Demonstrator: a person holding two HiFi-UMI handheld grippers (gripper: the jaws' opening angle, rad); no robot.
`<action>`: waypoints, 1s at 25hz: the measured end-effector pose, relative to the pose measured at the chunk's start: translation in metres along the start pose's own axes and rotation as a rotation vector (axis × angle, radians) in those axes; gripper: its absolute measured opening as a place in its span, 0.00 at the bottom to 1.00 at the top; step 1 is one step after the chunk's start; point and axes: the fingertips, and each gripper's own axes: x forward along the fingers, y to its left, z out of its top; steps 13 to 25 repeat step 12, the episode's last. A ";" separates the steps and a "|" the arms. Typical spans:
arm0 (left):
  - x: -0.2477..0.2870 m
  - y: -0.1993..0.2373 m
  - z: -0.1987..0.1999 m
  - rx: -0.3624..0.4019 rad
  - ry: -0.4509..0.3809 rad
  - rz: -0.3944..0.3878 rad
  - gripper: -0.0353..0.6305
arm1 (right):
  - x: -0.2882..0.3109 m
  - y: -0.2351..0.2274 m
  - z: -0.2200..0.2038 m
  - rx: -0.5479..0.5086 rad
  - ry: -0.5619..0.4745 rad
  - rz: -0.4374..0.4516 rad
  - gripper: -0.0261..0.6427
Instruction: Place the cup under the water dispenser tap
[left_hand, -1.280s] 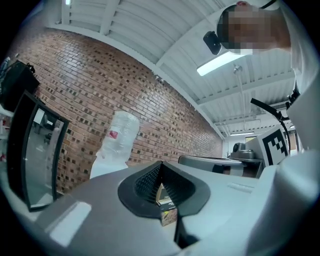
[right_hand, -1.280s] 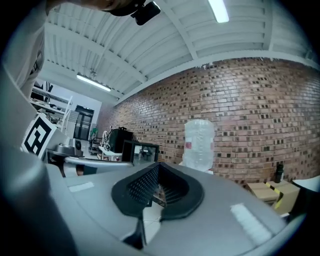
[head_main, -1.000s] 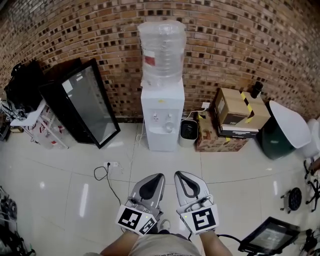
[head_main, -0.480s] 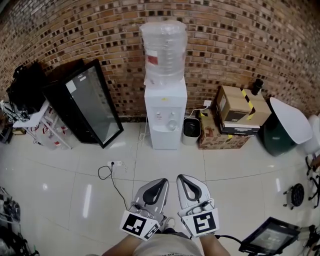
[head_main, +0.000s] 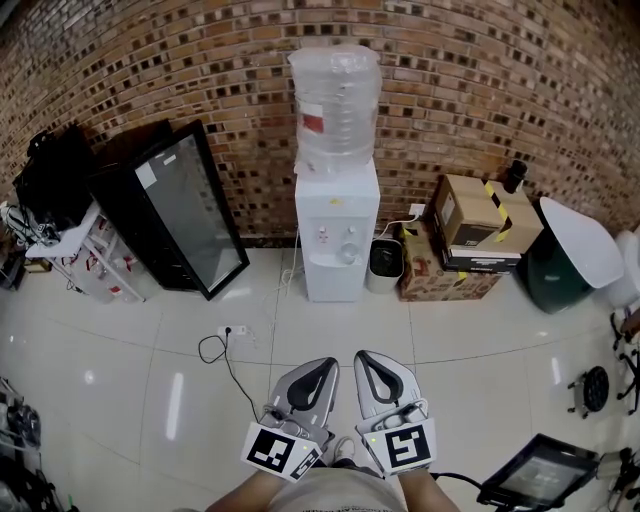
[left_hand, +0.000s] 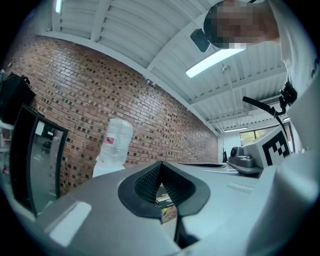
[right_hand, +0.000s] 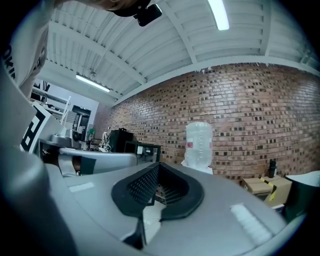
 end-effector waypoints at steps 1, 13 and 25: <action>0.000 0.001 0.000 0.000 0.000 0.000 0.03 | 0.001 0.000 0.000 0.002 0.001 -0.003 0.05; 0.001 0.009 0.000 -0.007 0.005 0.001 0.03 | 0.009 0.007 -0.002 -0.003 0.009 0.011 0.05; 0.001 0.009 0.000 -0.007 0.005 0.001 0.03 | 0.009 0.007 -0.002 -0.003 0.009 0.011 0.05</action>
